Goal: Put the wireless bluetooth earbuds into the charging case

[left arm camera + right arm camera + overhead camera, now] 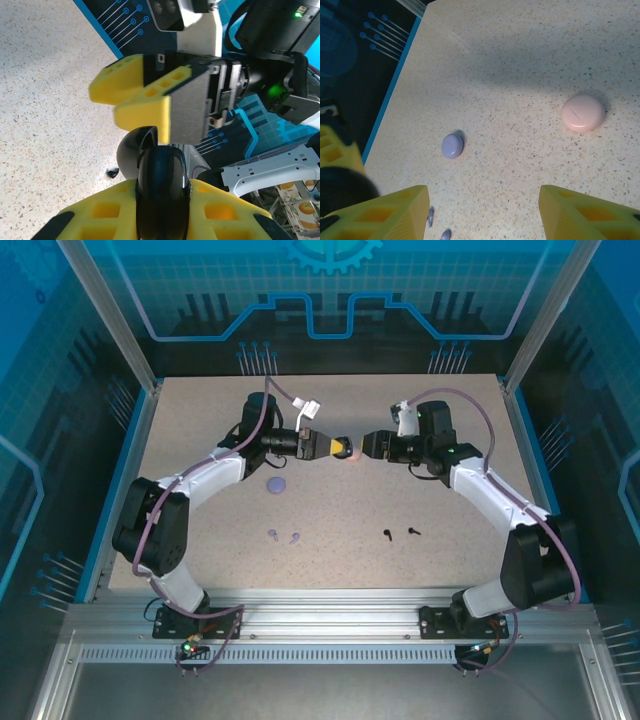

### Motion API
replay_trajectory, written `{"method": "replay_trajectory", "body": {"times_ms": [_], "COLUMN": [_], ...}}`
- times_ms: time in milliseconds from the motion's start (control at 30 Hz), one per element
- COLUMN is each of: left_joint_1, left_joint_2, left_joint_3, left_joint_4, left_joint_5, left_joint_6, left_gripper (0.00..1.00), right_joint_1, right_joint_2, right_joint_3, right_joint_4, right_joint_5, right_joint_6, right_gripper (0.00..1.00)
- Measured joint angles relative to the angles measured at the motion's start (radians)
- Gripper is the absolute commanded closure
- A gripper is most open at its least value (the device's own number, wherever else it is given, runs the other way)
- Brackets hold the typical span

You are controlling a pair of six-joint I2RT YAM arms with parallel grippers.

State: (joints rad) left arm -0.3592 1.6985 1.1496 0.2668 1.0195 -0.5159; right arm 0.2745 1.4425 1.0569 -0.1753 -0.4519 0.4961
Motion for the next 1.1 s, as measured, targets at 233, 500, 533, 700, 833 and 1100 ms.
{"method": "replay_trajectory", "body": {"times_ms": [233,500,533,700,833,1100], "left_joint_1": [0.0,0.0,0.0,0.0,0.0,-0.003], "left_joint_2": [0.0,0.0,0.0,0.0,0.0,0.0], "left_joint_3": [0.0,0.015,0.017,0.021,0.021,0.021], "left_joint_4": [0.003,0.004,0.004,0.004,0.003,0.003], "left_joint_5": [0.0,0.0,0.001,0.007,0.007,0.011], "left_joint_6": [0.0,-0.001,-0.001,-0.001,-0.001,0.0], "left_gripper": [1.0,1.0,1.0,1.0,1.0,1.0], "right_joint_1": [0.011,0.072,0.074,0.074,0.074,0.074], "right_joint_2": [-0.086,-0.04,-0.034,-0.015,-0.006,0.0], "right_joint_3": [-0.006,0.007,0.01,0.017,0.024,0.039], "right_joint_4": [0.0,-0.027,-0.032,-0.034,-0.034,-0.033], "right_joint_5": [-0.098,-0.105,-0.102,-0.084,-0.075,-0.061], "right_joint_6": [-0.027,-0.046,-0.046,-0.046,-0.045,-0.043], "right_gripper": [0.41,0.47,0.48,0.51,0.53,0.55]}}
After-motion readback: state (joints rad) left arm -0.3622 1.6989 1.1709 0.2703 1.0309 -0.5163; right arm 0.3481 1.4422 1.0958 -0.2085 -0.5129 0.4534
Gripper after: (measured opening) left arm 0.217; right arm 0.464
